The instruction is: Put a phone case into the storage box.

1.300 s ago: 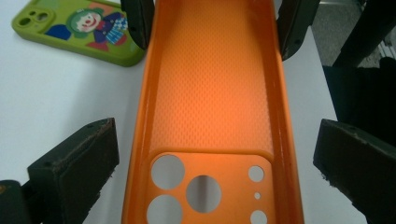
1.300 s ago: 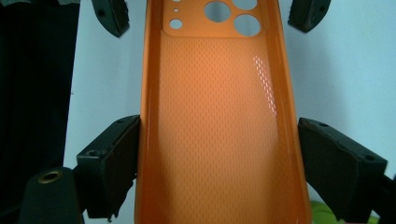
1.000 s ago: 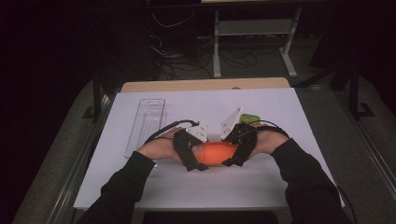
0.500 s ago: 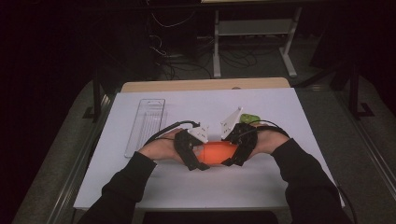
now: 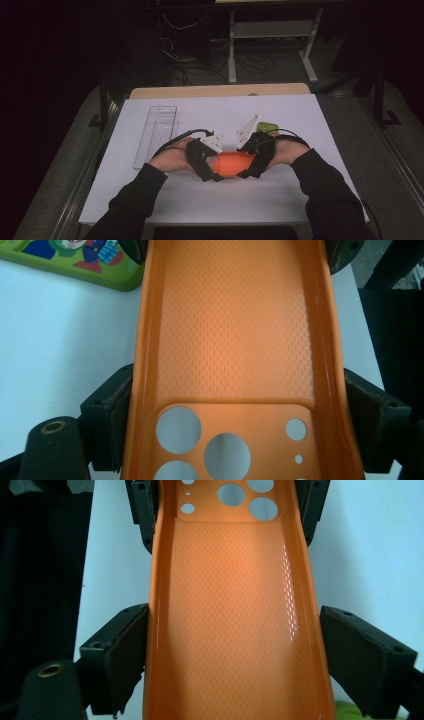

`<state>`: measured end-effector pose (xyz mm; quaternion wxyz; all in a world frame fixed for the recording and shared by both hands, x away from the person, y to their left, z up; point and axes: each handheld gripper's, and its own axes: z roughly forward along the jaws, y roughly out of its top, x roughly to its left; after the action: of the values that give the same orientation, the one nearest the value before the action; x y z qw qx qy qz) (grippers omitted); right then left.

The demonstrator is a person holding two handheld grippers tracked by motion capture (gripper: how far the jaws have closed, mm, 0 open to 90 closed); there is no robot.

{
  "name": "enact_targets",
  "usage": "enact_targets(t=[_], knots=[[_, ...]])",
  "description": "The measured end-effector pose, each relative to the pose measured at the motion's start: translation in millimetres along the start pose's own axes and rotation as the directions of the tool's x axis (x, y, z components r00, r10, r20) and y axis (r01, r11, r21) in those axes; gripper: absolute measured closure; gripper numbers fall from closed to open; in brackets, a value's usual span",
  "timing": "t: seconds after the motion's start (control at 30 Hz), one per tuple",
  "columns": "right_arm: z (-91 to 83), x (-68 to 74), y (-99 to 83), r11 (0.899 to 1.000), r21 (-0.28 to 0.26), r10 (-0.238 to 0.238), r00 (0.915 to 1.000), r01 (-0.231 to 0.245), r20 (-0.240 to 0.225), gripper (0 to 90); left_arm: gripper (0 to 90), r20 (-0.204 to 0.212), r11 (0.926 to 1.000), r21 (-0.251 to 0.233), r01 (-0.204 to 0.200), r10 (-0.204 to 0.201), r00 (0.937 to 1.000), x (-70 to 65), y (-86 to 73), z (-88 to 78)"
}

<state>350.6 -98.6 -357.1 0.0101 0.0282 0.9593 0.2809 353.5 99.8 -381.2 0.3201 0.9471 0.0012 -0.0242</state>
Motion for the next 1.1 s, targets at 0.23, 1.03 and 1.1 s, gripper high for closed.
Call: enact_targets(t=[0.23, 1.03, 1.1], knots=[[-4.2, -4.0, -5.8, 0.995, -0.068, 0.069, 0.9974, -0.067, 0.022, 3.8, 15.9, -0.038, 0.9981, 0.008, 0.062, -0.061, 0.9974, 0.3, -1.7, 0.3], [-20.5, 4.8, -52.1, 0.866, -0.312, 0.463, 0.8623, -0.39, 0.205, 1.2, 15.8, -0.219, 0.9411, -0.025, 0.337, -0.334, 0.9167, 5.4, -18.4, -9.5], [-17.8, 9.0, -55.7, 0.855, -0.328, 0.482, 0.8474, -0.401, 0.222, 1.2, 15.8, -0.223, 0.9342, -0.034, 0.355, -0.353, 0.9084, 5.4, -19.4, -10.2]])
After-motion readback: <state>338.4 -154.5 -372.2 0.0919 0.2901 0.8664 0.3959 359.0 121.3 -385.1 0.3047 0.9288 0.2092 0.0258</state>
